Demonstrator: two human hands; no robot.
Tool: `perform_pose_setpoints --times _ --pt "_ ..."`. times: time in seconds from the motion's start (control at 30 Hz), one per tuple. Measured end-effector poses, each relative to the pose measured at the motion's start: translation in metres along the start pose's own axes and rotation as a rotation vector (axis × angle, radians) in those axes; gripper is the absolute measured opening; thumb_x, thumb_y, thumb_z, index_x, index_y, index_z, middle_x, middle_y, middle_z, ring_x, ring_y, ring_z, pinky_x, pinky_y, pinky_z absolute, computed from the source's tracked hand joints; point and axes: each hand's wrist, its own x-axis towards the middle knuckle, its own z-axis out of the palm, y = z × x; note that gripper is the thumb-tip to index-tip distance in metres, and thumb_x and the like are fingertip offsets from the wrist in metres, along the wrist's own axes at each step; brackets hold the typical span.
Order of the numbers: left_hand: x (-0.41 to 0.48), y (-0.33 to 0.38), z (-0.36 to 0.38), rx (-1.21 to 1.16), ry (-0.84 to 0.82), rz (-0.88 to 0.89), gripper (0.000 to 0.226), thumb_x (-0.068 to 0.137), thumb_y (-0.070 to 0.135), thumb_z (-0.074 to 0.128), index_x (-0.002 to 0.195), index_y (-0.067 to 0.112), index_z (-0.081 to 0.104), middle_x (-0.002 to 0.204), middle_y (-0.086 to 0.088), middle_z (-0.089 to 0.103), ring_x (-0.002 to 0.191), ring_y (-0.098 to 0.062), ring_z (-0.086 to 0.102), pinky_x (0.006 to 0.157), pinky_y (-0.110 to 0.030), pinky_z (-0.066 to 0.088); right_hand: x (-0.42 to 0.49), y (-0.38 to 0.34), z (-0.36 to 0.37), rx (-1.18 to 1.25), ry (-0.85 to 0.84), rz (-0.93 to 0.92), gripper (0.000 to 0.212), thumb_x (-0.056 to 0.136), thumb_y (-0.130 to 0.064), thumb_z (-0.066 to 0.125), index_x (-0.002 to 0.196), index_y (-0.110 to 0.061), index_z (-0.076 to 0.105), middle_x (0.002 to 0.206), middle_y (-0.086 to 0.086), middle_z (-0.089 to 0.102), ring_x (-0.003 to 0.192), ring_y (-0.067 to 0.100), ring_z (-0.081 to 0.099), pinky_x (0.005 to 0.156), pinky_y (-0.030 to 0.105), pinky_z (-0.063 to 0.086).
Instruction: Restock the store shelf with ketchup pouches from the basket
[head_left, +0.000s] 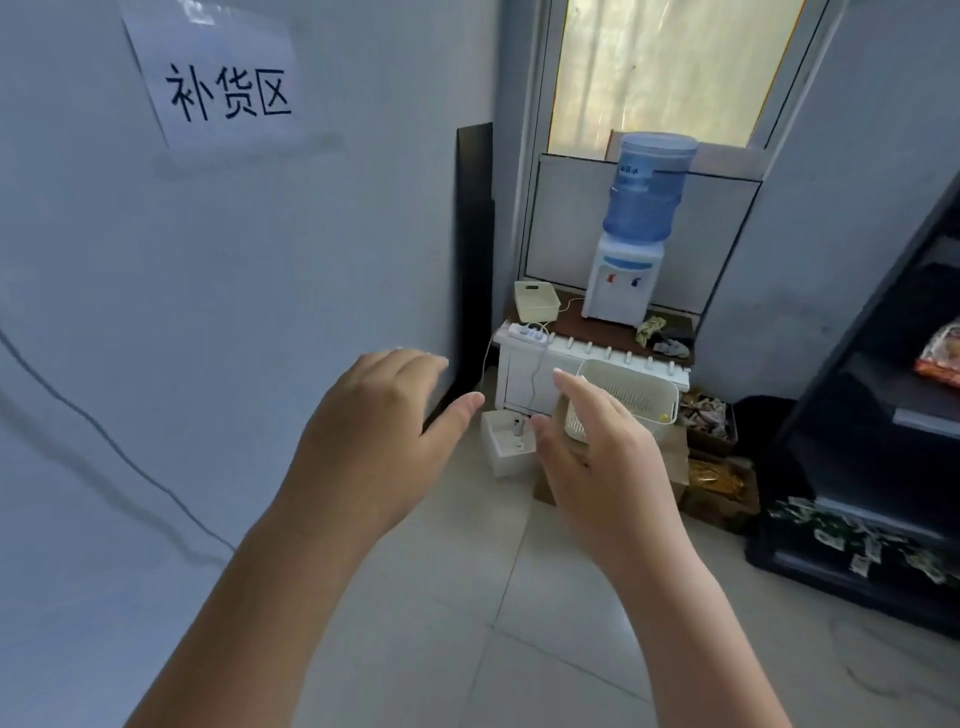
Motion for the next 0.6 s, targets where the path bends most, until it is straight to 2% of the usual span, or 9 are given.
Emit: perform_pose_setpoints --times 0.1,0.37,0.5,0.6 --pt "0.069 0.000 0.042 -0.002 -0.032 0.055 0.061 0.093 0.062 0.038 0.125 0.018 0.065 0.122 0.004 0.069 0.117 -0.018 0.059 0.095 -0.032 0.048 0.057 0.036 0.012 -0.027 0.036 0.036 0.051 0.101 -0.033 0.059 0.149 -0.022 0.048 0.151 -0.004 0.053 0.146 0.012 0.041 0.110 0.022 0.032" --pt "0.257 0.028 0.134 -0.031 -0.126 0.263 0.058 0.095 0.060 0.044 0.132 0.020 0.061 0.130 0.002 0.066 0.124 -0.018 0.056 0.101 -0.035 0.047 0.202 0.119 0.012 -0.127 0.124 0.138 0.052 0.101 -0.036 0.057 0.150 -0.022 0.047 0.150 -0.003 0.054 0.143 0.014 0.044 0.112 0.026 0.036" --pt "0.325 0.027 0.189 -0.063 -0.195 0.318 0.070 0.089 0.068 0.030 0.130 0.020 0.062 0.126 0.004 0.067 0.121 -0.016 0.056 0.098 -0.032 0.045 0.260 0.162 0.024 -0.157 0.113 0.219 0.052 0.102 -0.036 0.057 0.150 -0.021 0.046 0.150 -0.002 0.054 0.144 0.015 0.043 0.112 0.026 0.036" --pt "0.366 0.022 0.232 -0.115 -0.232 0.327 0.072 0.089 0.068 0.028 0.132 0.021 0.061 0.130 0.005 0.065 0.125 -0.015 0.055 0.103 -0.033 0.045 0.300 0.198 0.036 -0.212 0.105 0.257 0.052 0.101 -0.034 0.058 0.150 -0.021 0.047 0.149 -0.002 0.055 0.143 0.015 0.044 0.111 0.024 0.035"
